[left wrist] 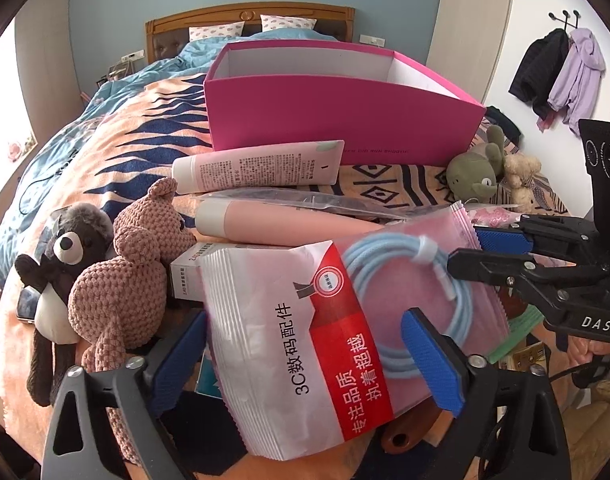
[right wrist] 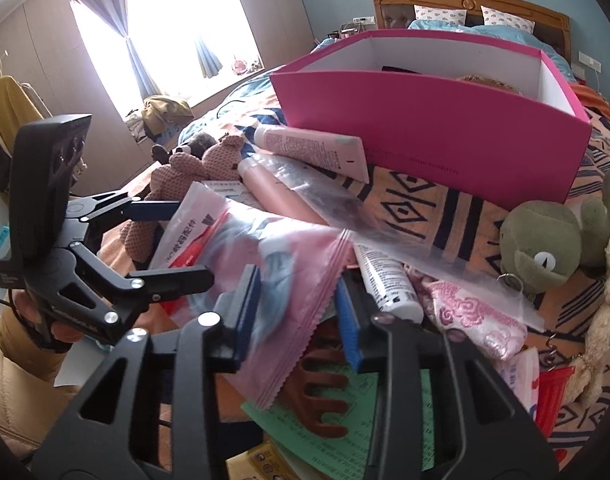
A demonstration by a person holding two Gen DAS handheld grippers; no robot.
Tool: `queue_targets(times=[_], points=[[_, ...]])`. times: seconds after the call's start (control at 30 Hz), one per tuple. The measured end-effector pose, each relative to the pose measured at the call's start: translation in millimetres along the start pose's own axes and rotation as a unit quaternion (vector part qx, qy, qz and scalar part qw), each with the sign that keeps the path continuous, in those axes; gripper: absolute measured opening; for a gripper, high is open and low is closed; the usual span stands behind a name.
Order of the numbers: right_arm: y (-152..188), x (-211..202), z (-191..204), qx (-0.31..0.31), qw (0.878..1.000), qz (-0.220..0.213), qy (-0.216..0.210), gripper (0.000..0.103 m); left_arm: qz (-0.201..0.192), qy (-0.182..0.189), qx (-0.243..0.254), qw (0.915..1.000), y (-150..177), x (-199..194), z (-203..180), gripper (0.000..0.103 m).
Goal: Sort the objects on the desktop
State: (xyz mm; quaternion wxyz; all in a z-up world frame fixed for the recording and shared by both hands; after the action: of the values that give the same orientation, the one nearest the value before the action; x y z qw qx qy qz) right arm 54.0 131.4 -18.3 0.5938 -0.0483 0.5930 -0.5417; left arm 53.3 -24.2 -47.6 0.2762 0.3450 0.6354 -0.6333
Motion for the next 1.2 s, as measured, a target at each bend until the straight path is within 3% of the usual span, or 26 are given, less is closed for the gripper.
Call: queue_targets(times=[0.07, 0.17, 0.33, 0.5, 0.73, 0.83, 1.03, 1.2], points=[[-3, -2, 3, -0.014, 1.0, -0.006, 0.008, 0.019, -0.004, 0.002, -0.006, 1.0, -2, -1, 2, 0.091], [-8, -5, 7, -0.027, 0.999, -0.015, 0.01, 0.017, -0.011, 0.006, -0.022, 0.9997, -4, -4, 7, 0.086], [-20, -9, 9, -0.042, 0.999, -0.032, 0.009, 0.013, -0.025, 0.014, -0.044, 0.9986, -14, -8, 17, 0.066], [-38, -11, 7, -0.047, 0.998, -0.052, 0.003, 0.011, -0.038, -0.002, -0.046, 0.9982, -25, -7, 22, 0.066], [-45, -2, -20, -0.001, 0.999, -0.048, -0.003, 0.011, -0.003, 0.03, -0.04, 0.9987, -21, 6, 26, 0.068], [-39, 5, -24, 0.013, 1.0, -0.027, -0.002, 0.017, -0.006, 0.027, -0.032, 0.9991, -20, 7, 23, 0.068], [-29, 11, -26, 0.03, 0.999, 0.009, -0.04, 0.04, -0.012, 0.023, -0.031, 0.9992, -21, 8, 21, 0.067], [-29, 20, -16, 0.007, 0.999, 0.025, -0.034, 0.043, -0.017, 0.02, -0.024, 0.9994, -22, 8, 18, 0.067]])
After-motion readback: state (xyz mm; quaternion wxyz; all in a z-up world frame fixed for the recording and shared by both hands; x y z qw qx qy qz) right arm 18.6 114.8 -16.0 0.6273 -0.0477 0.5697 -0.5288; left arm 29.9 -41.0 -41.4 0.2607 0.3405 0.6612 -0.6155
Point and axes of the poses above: each gripper's, at about its wrist camera, not at the fingertips, and x roughly the way its jaws point, z to its left, y to its underside, the point moved 1 cm from there along x, roughly the way its jaws point, and after that the axes turned 3 degrees about -y, right-handed, at the moved point
